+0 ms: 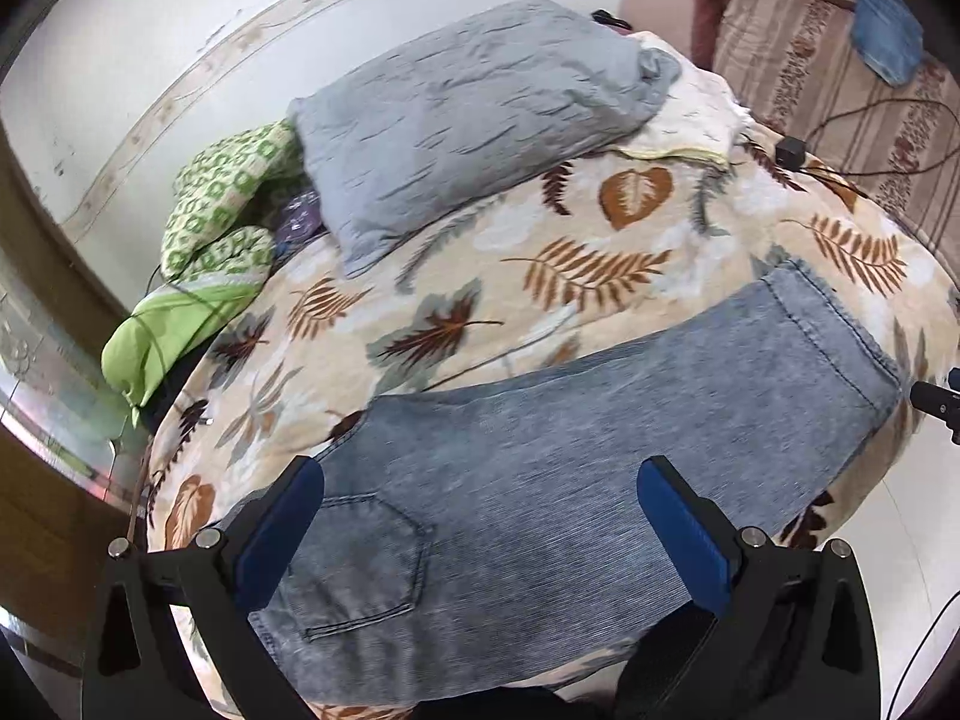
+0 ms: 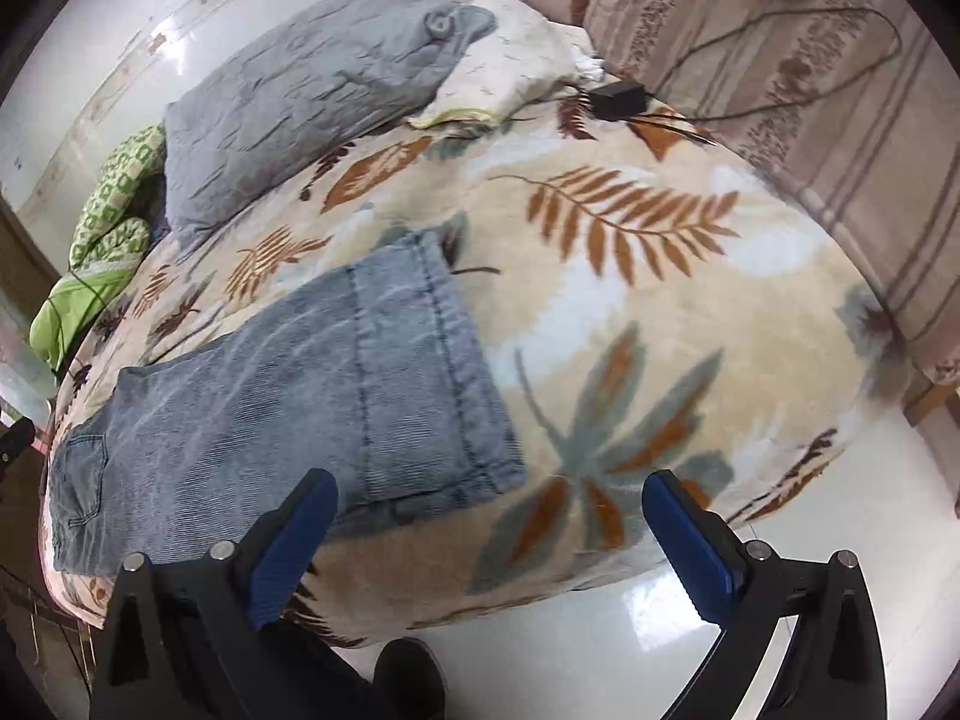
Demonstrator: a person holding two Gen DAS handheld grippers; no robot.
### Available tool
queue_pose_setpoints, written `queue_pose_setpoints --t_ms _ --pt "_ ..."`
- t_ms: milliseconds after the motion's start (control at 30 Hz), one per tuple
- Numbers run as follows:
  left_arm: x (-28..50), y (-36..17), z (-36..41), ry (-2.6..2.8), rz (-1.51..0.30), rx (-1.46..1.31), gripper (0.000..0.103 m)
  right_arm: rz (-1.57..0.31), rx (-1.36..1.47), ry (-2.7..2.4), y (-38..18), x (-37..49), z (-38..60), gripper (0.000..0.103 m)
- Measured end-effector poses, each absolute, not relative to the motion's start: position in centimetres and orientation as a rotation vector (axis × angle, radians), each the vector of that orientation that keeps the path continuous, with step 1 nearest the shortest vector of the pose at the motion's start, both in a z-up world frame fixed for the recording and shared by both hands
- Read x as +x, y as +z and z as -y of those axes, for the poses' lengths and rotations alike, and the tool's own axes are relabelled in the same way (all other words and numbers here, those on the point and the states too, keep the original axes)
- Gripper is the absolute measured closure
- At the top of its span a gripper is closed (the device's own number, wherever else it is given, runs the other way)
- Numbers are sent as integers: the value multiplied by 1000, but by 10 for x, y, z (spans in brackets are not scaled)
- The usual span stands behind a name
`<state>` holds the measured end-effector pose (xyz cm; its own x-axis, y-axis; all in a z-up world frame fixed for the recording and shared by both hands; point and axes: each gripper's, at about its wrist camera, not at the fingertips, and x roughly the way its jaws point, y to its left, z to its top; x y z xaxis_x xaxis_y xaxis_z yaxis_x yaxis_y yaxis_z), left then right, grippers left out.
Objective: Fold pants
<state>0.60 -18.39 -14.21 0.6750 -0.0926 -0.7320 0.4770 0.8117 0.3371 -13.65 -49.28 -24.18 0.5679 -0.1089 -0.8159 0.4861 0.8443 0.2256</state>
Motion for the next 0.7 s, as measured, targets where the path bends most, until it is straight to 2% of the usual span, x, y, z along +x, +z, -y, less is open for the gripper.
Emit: queue_pose_setpoints --t_ms 700 --pt "-1 -176 255 -412 -829 631 0 -908 532 -346 -256 -145 529 0"
